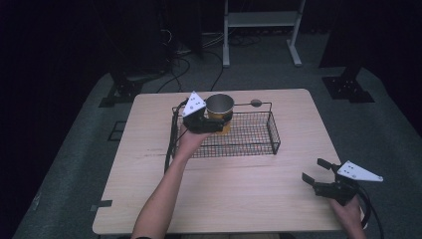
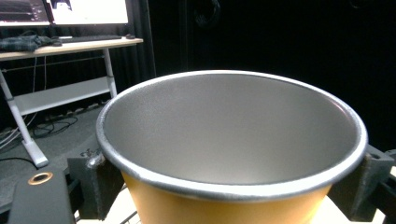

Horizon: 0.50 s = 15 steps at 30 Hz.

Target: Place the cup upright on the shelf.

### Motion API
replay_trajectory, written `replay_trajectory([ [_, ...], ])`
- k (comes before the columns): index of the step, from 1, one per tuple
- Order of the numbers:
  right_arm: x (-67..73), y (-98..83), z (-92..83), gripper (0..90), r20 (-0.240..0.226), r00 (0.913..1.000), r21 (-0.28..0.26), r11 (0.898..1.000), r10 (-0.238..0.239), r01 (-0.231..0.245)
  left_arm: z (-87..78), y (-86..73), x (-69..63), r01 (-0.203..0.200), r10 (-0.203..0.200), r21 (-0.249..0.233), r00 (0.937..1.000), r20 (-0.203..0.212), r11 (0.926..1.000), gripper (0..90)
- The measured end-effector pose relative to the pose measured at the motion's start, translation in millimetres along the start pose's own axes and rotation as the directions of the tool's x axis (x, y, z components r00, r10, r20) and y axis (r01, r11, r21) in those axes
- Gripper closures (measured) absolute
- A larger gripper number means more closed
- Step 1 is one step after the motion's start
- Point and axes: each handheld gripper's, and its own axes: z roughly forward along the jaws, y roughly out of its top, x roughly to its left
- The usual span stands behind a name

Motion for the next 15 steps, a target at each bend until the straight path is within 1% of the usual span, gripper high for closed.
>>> replay_trajectory([
  [1, 0.0, 0.0, 0.0, 13.4, 0.0, 1.0, 0.0, 1.0, 0.0, 0.0, 0.0, 0.0, 0.0, 0.0, 0.0, 0.0, 1.0, 0.0, 1.0, 12.6],
  [4, 0.0, 0.0, -0.3, 13.4, -0.002, 1.0, -0.003, 1.0, -0.002, 0.002, 5.8, -0.2, 8.1, 0.002, -0.002, 0.005, 0.9999, 0.011, 1.0, 12.6],
  [5, 0.0, 0.0, -0.3, 13.4, -0.002, 1.0, -0.003, 1.0, -0.002, 0.002, 5.8, -0.2, 8.1, 0.002, -0.002, 0.005, 0.9999, 0.011, 1.0, 12.6],
  [6, -0.1, 0.0, -0.2, 13.5, -0.003, 1.0, -0.002, 1.0, -0.001, 0.001, 7.7, -1.2, 10.3, 0.003, -0.002, -0.008, 0.9999, 0.012, 1.0, 12.6],
  [7, -0.1, 0.0, -0.2, 13.5, -0.003, 1.0, -0.002, 1.0, -0.001, 0.001, 7.7, -1.2, 10.3, 0.003, -0.002, -0.008, 0.9999, 0.012, 1.0, 12.6],
  [8, -0.6, 0.0, -0.4, 13.4, -0.002, 1.0, -0.004, 1.0, 0.001, -0.001, 10.5, -1.2, 13.0, 0.006, -0.006, 0.005, 0.9997, 0.025, 1.0, 12.6],
  [11, -0.6, -0.1, -0.6, 13.4, -0.004, 1.0, -0.006, 1.0, -0.001, 0.001, 13.3, -1.1, 15.3, -0.003, 0.003, 0.008, 0.9996, 0.027, 1.0, 12.6],
  [13, -0.3, 0.0, -0.4, 13.4, -0.004, 1.0, -0.006, 1.0, -0.004, 0.004, 15.5, -1.3, 18.7, 0.019, -0.019, -0.005, 0.999, 0.041, 0.9998, 12.6],
  [14, -0.3, 0.0, -0.4, 13.4, -0.004, 1.0, -0.006, 1.0, -0.004, 0.004, 16.8, -1.5, 20.1, 0.023, -0.023, -0.005, 0.9988, 0.043, 0.9997, 12.6],
  [15, -0.3, 0.0, -0.4, 13.5, -0.004, 1.0, -0.005, 1.0, -0.002, 0.002, 19.0, -1.5, 21.1, 0.017, -0.017, 0.0, 0.999, 0.042, 0.9999, 12.6],
])
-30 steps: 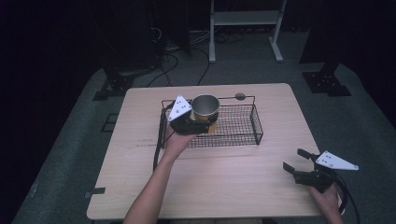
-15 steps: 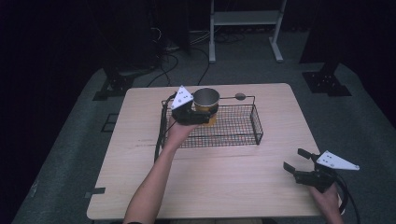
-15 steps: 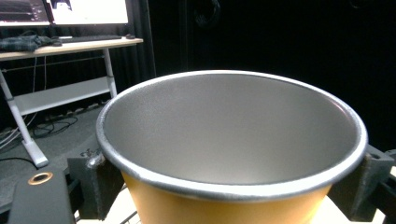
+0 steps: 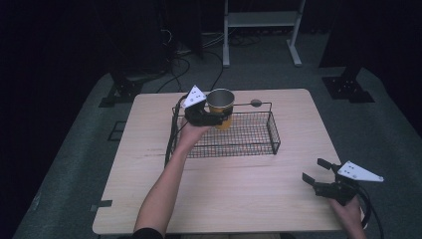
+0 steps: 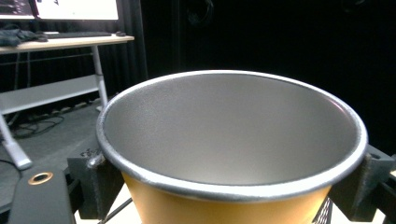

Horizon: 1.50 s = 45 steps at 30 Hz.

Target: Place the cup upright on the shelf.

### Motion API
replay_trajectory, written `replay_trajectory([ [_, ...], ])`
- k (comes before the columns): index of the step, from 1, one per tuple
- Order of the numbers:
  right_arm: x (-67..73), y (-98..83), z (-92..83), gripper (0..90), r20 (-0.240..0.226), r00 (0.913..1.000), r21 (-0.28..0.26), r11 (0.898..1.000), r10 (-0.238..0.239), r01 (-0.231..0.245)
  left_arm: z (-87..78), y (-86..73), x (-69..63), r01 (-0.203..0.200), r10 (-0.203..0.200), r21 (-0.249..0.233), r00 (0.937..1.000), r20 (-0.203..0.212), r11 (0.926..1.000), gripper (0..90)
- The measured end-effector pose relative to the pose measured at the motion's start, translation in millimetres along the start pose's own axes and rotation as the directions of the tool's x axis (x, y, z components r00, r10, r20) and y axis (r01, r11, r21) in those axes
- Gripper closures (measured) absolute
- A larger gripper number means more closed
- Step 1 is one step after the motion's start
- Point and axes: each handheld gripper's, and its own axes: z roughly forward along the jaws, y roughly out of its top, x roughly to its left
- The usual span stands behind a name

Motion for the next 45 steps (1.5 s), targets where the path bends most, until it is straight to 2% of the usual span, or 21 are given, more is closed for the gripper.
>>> replay_trajectory([
  [2, -0.3, 0.0, -0.3, 13.4, -0.001, 1.0, -0.001, 1.0, 0.004, -0.004, 2.8, -0.6, 1.4, -0.021, 0.021, 0.003, 0.9998, 0.004, 0.9998, 12.6],
  [5, 0.1, 0.0, -0.3, 13.5, -0.003, 1.0, -0.001, 1.0, -0.001, 0.001, 10.0, -2.1, 6.3, -0.027, 0.027, 0.018, 0.9994, 0.021, 0.9995, 12.5],
  [11, -0.5, -0.1, -0.6, 13.4, -0.005, 1.0, -0.004, 1.0, 0.006, -0.006, 17.4, -7.4, 12.0, -0.032, 0.03, 0.035, 0.9979, 0.058, 0.9989, 12.5],
  [15, -0.2, -0.1, -0.5, 13.5, -0.005, 1.0, -0.002, 1.0, 0.0, 0.0, 21.2, -13.7, 17.5, -0.012, 0.009, 0.034, 0.9966, 0.081, 0.9993, 12.5],
  [18, -0.5, -0.1, -0.7, 13.4, -0.006, 1.0, -0.006, 1.0, 0.006, -0.007, 25.2, -18.5, 19.6, -0.028, 0.023, 0.064, 0.9963, 0.082, 0.9976, 12.5],
  [19, -0.4, -0.1, -0.8, 13.5, -0.007, 1.0, -0.006, 1.0, 0.001, -0.002, 27.6, -20.7, 21.1, -0.028, 0.021, 0.086, 0.9962, 0.084, 0.9959, 12.4],
  [22, -0.2, -0.1, -0.6, 13.5, -0.007, 1.0, -0.005, 1.0, -0.001, 0.001, 29.9, -22.8, 21.5, -0.021, 0.011, 0.101, 0.995, 0.1, 0.9947, 12.3],
  [23, -0.5, -0.1, -0.7, 13.4, -0.007, 1.0, -0.006, 1.0, 0.005, -0.005, 33.1, -24.2, 20.6, -0.046, 0.03, 0.139, 0.9929, 0.115, 0.9893, 12.3],
  [24, -0.7, -0.1, -0.8, 13.4, -0.007, 1.0, -0.007, 1.0, 0.006, -0.006, 33.1, -24.2, 20.6, -0.046, 0.03, 0.139, 0.9929, 0.115, 0.9893, 12.2],
  [25, -0.8, -0.1, -0.9, 13.4, -0.008, 0.9999, -0.007, 1.0, 0.007, -0.007, 35.8, -25.7, 20.1, -0.061, 0.04, 0.16, 0.9909, 0.129, 0.9852, 12.1],
  [29, -0.4, -0.2, -0.9, 13.4, -0.009, 1.0, -0.006, 1.0, 0.002, -0.002, 39.6, -30.2, 21.5, -0.046, 0.02, 0.181, 0.9892, 0.145, 0.9824, 12.0],
  [31, -0.7, -0.1, -1.1, 13.4, -0.009, 0.9999, -0.008, 1.0, 0.007, -0.007, 41.4, -32.9, 21.3, -0.063, 0.032, 0.207, 0.9881, 0.151, 0.9764, 12.0],
  [32, -0.9, -0.1, -1.2, 13.4, -0.01, 0.9999, -0.008, 1.0, 0.007, -0.007, 41.4, -32.9, 21.3, -0.063, 0.032, 0.207, 0.9881, 0.151, 0.9764, 11.9],
  [33, -0.9, -0.1, -1.3, 13.4, -0.01, 0.9999, -0.008, 1.0, 0.006, -0.006, 42.8, -35.1, 22.1, -0.073, 0.039, 0.225, 0.9873, 0.154, 0.9716, 11.9],
  [36, -0.5, -0.2, -1.1, 13.4, -0.011, 0.9999, -0.008, 1.0, 0.002, -0.002, 43.8, -38.6, 23.8, -0.06, 0.023, 0.242, 0.9878, 0.154, 0.9684, 11.9],
  [37, -0.6, -0.2, -1.1, 13.4, -0.011, 0.9999, -0.008, 1.0, 0.003, -0.003, 44.4, -39.7, 23.9, -0.068, 0.029, 0.253, 0.9874, 0.156, 0.9651, 11.9],
  [38, -0.6, -0.2, -1.2, 13.4, -0.01, 0.9999, -0.008, 1.0, 0.006, -0.007, 44.4, -39.7, 23.9, -0.068, 0.029, 0.253, 0.9874, 0.156, 0.9651, 11.9],
  [39, -0.9, -0.2, -1.3, 13.4, -0.01, 0.9999, -0.009, 1.0, 0.007, -0.007, 45.3, -41.2, 23.3, -0.09, 0.047, 0.279, 0.9863, 0.158, 0.956, 11.9],
  [44, -0.5, -0.2, -1.2, 13.4, -0.01, 0.9999, -0.009, 1.0, 0.002, -0.002, 46.4, -43.6, 24.6, -0.091, 0.049, 0.288, 0.9877, 0.149, 0.9532, 11.0],
  [45, -0.6, -0.2, -1.3, 13.4, -0.01, 0.9999, -0.008, 1.0, 0.007, -0.007, 47.3, -45.1, 23.8, -0.111, 0.066, 0.31, 0.9859, 0.154, 0.9443, 11.0],
])
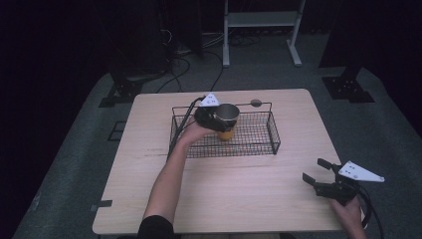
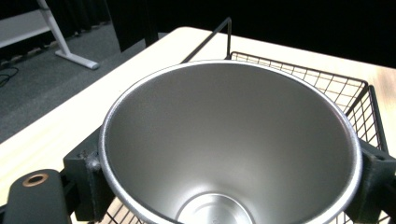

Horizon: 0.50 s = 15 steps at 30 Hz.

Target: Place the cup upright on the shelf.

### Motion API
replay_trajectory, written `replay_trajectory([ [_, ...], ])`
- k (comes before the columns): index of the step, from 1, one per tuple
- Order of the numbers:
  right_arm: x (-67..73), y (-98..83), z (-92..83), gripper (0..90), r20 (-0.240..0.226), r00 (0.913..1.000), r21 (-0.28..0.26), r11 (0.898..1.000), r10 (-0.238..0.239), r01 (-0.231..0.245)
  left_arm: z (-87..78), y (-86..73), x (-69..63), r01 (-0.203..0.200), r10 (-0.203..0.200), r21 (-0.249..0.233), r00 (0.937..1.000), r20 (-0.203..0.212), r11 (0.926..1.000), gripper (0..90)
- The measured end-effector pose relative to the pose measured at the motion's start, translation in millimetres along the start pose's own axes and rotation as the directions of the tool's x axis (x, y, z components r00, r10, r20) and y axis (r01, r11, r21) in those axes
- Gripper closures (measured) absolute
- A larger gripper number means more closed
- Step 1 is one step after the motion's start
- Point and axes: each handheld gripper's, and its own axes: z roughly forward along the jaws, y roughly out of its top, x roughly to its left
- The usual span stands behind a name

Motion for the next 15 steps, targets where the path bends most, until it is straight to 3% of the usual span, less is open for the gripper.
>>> replay_trajectory([
  [3, -0.4, 0.0, -0.2, 13.4, -0.001, 1.0, -0.002, 1.0, 0.001, -0.001, 1.8, -1.1, -0.2, -0.018, 0.017, 0.033, 0.9998, 0.009, 0.9993, 11.0],
  [7, 0.2, 0.0, 0.1, 13.4, 0.0, 1.0, 0.0, 1.0, -0.007, 0.007, 3.7, -2.9, 0.6, -0.012, 0.011, 0.051, 0.9998, 0.014, 0.9986, 10.9],
  [11, -0.3, 0.0, -0.2, 13.4, 0.0, 1.0, -0.001, 1.0, 0.001, -0.001, 7.0, -4.8, -0.7, -0.044, 0.043, 0.09, 0.999, 0.011, 0.995, 10.8],
  [15, 0.0, 0.0, 0.0, 13.4, 0.0, 1.0, 0.0, 1.0, -0.003, 0.003, 7.8, -5.7, -0.3, -0.03, 0.03, 0.093, 0.9995, 0.002, 0.9952, 8.9],
])
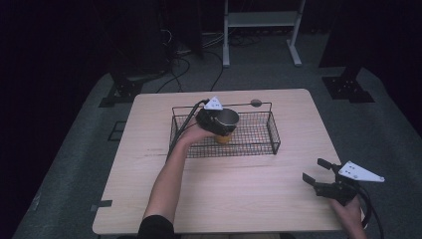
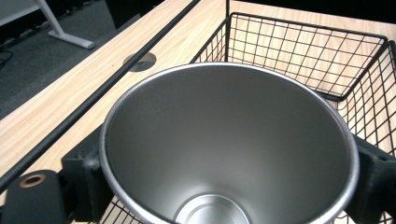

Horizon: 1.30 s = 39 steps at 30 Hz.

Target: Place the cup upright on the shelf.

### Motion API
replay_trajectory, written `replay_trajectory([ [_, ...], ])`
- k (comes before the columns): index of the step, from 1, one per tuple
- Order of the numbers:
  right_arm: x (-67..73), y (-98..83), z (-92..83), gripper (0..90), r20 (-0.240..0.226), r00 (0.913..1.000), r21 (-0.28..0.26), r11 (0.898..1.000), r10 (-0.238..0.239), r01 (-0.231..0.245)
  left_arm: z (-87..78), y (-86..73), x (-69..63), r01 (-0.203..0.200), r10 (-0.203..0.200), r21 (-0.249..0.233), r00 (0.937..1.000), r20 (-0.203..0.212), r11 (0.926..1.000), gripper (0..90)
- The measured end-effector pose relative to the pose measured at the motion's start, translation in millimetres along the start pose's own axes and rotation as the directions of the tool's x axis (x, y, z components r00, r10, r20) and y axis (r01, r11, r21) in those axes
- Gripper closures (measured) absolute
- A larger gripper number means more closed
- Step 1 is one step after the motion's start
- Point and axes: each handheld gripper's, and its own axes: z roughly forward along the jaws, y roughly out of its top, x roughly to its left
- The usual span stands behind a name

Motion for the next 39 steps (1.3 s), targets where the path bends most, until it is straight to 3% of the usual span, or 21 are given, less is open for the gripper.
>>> replay_trajectory([
  [3, -0.3, 0.0, -0.2, 13.4, 0.0, 1.0, -0.001, 1.0, 0.002, -0.002, -0.2, 0.8, -0.9, -0.021, 0.022, 0.012, 0.9997, -0.013, 0.9997, 8.8],
  [18, 0.0, 0.0, 0.0, 13.4, 0.0, 1.0, 0.001, 1.0, -0.001, 0.001, -4.2, 0.6, -1.6, -0.042, 0.043, 0.035, 0.9986, -0.03, 0.9985, 3.9],
  [39, -1.6, -0.6, -2.3, 13.4, -0.011, 0.9999, -0.014, 1.0, 0.004, -0.004, -22.4, 15.0, -4.4, -0.052, 0.049, -0.055, 0.9974, -0.054, 0.9972, 1.3],
])
